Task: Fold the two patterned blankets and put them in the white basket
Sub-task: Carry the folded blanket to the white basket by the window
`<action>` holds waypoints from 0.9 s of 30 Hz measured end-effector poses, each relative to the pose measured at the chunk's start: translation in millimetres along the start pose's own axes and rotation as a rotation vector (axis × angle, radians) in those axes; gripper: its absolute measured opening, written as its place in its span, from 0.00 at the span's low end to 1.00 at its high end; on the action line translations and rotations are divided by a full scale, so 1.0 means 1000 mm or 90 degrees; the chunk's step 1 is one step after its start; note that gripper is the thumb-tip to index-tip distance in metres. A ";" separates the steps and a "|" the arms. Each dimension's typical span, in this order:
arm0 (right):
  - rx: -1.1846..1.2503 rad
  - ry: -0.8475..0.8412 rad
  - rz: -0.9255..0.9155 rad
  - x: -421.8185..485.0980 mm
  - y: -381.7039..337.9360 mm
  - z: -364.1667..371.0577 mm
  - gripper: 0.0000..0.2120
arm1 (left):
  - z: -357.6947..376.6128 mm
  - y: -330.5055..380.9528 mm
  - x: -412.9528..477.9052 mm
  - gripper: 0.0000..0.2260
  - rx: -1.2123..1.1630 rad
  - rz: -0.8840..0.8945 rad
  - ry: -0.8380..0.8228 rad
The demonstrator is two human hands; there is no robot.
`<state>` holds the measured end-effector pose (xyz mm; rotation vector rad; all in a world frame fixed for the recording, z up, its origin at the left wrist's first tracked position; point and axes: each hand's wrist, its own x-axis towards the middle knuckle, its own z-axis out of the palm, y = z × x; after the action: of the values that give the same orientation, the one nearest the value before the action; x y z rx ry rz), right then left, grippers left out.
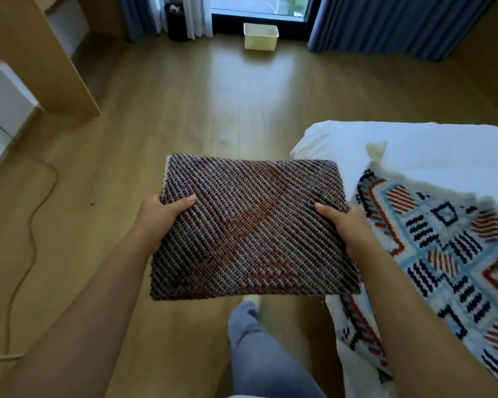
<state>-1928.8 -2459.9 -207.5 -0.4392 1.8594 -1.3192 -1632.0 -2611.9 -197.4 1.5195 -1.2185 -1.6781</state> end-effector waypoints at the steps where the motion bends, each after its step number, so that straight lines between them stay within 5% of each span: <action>1: -0.001 0.010 -0.003 0.026 -0.009 0.003 0.20 | 0.010 0.011 0.028 0.17 0.000 0.006 -0.005; 14: 0.003 0.027 0.003 0.323 -0.147 0.038 0.21 | 0.123 0.168 0.323 0.15 0.020 0.028 -0.050; 19: 0.025 0.035 -0.009 0.444 -0.203 0.070 0.12 | 0.154 0.230 0.453 0.14 0.015 0.021 -0.051; 27: 0.046 0.110 0.012 0.623 -0.292 0.093 0.17 | 0.229 0.339 0.641 0.15 0.057 0.025 -0.091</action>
<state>-2291.7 -3051.5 -208.1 -0.2764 1.9446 -1.4449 -2035.5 -3256.7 -200.8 1.4376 -1.4050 -1.7528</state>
